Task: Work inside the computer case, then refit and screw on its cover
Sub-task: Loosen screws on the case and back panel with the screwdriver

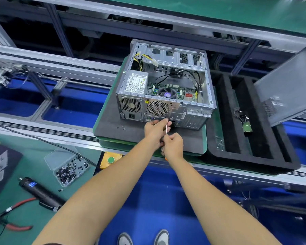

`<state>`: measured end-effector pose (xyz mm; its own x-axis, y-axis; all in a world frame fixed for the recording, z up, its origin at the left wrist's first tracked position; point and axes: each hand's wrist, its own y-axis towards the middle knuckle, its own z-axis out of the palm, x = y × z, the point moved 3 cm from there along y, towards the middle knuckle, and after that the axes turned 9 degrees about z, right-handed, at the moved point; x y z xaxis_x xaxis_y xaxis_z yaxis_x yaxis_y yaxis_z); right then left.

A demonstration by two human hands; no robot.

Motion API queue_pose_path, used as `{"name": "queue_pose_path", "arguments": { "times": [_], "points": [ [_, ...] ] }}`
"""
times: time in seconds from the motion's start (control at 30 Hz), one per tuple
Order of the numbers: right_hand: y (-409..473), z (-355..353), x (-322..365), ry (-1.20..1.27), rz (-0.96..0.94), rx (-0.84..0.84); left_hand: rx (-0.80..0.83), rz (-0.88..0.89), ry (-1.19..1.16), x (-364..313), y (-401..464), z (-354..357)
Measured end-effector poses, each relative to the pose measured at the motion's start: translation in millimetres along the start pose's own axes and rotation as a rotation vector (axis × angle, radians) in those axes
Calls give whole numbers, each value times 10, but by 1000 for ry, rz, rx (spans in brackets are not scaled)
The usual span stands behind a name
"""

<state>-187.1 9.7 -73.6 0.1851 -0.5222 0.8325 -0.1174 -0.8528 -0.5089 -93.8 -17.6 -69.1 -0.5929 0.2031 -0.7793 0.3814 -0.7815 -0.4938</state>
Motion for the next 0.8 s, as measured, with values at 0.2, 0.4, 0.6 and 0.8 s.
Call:
{"name": "queue_pose_path", "arguments": {
  "times": [0.2,0.4,0.6,0.8],
  "points": [
    [0,32,-20,24,2,7,5,-9,26,-17,48,17],
    [-16,62,-13,79,41,12,46,-2,107,-42,81,27],
    [-35,103,1,101,53,22,71,7,166,-65,134,29],
    [-24,124,9,141,83,19,96,-6,169,-50,184,41]
  ]
}}
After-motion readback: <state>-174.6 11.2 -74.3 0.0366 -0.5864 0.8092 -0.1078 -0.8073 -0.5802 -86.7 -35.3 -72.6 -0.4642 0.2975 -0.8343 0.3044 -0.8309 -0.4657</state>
